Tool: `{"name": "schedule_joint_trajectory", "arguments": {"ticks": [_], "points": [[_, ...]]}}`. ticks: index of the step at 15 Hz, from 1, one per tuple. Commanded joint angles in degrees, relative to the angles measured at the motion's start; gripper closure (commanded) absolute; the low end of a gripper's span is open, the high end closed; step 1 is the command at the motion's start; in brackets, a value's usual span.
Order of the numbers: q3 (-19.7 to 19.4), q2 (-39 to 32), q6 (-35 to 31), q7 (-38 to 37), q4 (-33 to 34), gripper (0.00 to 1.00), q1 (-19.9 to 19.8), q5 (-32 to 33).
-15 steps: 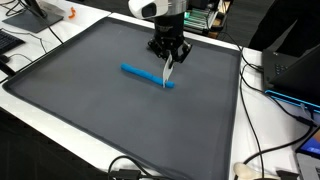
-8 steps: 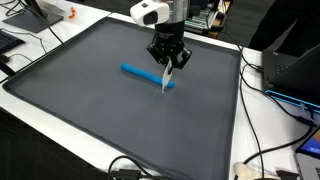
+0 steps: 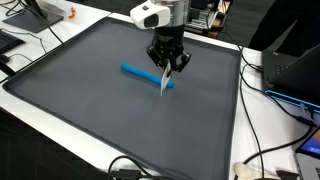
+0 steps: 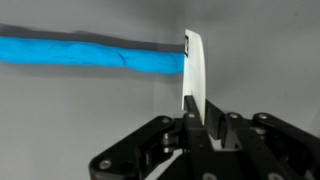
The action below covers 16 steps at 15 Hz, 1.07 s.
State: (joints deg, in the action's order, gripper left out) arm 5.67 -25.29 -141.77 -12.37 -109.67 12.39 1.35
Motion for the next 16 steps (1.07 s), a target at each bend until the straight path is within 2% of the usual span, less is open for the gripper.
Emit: {"name": "schedule_joint_trajectory", "arguments": {"ticks": [1,16], "points": [[-0.81,-1.38,-0.69,-1.22,1.22,0.98,1.06,1.08],[-1.21,-2.7,-2.12,-0.78,-0.51,0.98,1.51,2.1]]}}
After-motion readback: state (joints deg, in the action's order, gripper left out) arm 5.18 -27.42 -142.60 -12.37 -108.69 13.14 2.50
